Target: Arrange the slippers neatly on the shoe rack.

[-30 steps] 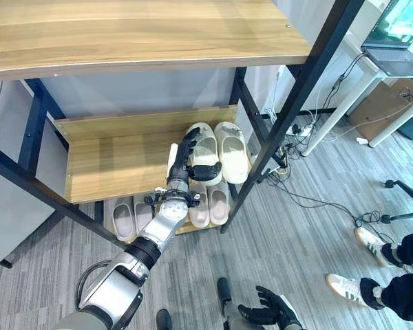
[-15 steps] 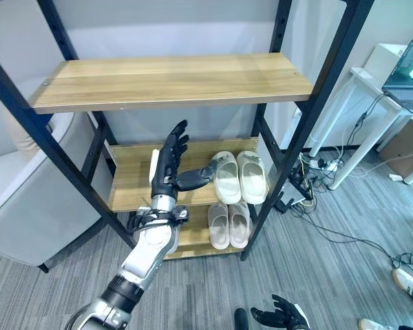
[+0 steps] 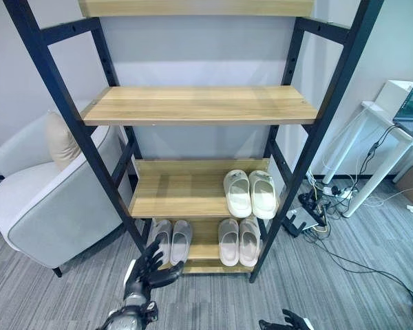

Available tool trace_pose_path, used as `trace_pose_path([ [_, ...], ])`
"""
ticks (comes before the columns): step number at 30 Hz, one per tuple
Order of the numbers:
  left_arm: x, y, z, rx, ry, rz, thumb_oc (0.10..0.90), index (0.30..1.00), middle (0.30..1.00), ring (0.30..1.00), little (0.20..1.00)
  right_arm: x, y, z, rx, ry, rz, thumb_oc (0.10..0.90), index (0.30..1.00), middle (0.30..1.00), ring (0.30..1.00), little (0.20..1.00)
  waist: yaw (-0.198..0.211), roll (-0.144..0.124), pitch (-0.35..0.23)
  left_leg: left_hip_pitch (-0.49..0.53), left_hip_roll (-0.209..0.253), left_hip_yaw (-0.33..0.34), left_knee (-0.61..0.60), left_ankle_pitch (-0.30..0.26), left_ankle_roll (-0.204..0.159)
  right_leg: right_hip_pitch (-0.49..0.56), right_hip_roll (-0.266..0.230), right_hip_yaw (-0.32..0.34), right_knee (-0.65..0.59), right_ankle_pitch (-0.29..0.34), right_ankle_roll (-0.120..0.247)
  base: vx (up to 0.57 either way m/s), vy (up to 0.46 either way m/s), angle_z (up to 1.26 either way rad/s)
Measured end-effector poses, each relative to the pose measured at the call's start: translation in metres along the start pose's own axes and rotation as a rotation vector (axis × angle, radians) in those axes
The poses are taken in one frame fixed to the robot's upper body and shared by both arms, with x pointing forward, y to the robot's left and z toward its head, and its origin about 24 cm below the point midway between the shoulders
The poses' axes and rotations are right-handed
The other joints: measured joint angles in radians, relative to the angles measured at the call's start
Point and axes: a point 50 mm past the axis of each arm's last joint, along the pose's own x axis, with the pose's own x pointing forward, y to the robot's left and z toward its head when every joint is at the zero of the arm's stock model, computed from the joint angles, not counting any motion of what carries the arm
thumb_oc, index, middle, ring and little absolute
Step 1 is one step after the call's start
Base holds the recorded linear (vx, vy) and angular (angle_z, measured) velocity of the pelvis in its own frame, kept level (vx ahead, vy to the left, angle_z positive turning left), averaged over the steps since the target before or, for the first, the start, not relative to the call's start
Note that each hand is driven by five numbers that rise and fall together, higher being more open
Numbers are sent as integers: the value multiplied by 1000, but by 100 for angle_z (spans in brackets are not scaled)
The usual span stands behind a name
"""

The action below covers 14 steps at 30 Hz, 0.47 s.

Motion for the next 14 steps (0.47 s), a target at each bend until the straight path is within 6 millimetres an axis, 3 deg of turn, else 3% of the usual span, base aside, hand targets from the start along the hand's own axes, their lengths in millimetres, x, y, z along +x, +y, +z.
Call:
trace_pose_path([
  [5,3,25,-33,152,142,100,800,900,900,900,900,-3,-1,-18,4,75,-14,800,900,900,900,900,-7,1,-13,3,6,3,0,0,-1,0,7,2,0,0,0,-48,-8,-3],
  [12,1,22,-67,197,288,128,800,900,900,900,900,-6,-1,-26,26,102,-17,800,900,900,900,900,-7,0,-14,8,8,5,0,0,-2,3,9,4,0,1,-1,-11,1,-2],
  [14,-6,18,-90,192,396,137,800,900,900,900,900,-6,0,-26,32,104,-17,800,900,900,900,900,-9,-3,-15,8,10,5,0,-1,-2,2,11,4,0,1,-1,0,0,0],
])
